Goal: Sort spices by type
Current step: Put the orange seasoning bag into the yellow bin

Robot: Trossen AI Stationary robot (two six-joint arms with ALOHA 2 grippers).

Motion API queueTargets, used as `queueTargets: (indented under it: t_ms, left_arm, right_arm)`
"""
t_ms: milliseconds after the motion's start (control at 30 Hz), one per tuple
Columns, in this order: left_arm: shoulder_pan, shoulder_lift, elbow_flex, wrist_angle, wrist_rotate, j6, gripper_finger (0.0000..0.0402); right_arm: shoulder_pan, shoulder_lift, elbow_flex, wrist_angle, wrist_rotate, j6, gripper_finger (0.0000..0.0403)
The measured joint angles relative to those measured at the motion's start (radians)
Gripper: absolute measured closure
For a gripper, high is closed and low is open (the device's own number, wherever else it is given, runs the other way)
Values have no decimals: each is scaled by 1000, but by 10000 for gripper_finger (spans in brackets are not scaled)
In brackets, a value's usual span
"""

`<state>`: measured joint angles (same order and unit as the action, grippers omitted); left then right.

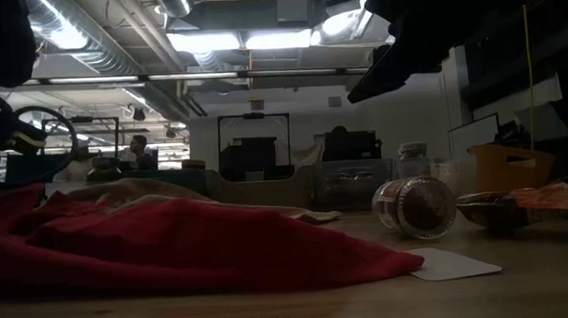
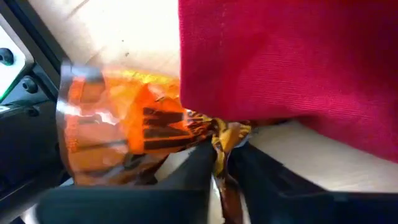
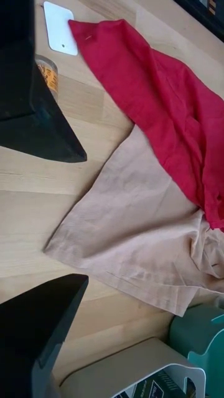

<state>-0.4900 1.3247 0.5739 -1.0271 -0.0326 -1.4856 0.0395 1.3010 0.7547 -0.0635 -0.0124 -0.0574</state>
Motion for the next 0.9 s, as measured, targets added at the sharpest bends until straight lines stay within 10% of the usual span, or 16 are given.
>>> queueTargets:
  t_ms: [133, 900]
  left_arm:
    - [0, 0, 0, 1, 11, -8, 392]
    - [1, -206, 218, 42, 13, 80, 401]
  right_arm:
    - [0, 0, 0, 0, 0, 0, 95]
    - [-1, 0, 0, 18, -14, 0, 95]
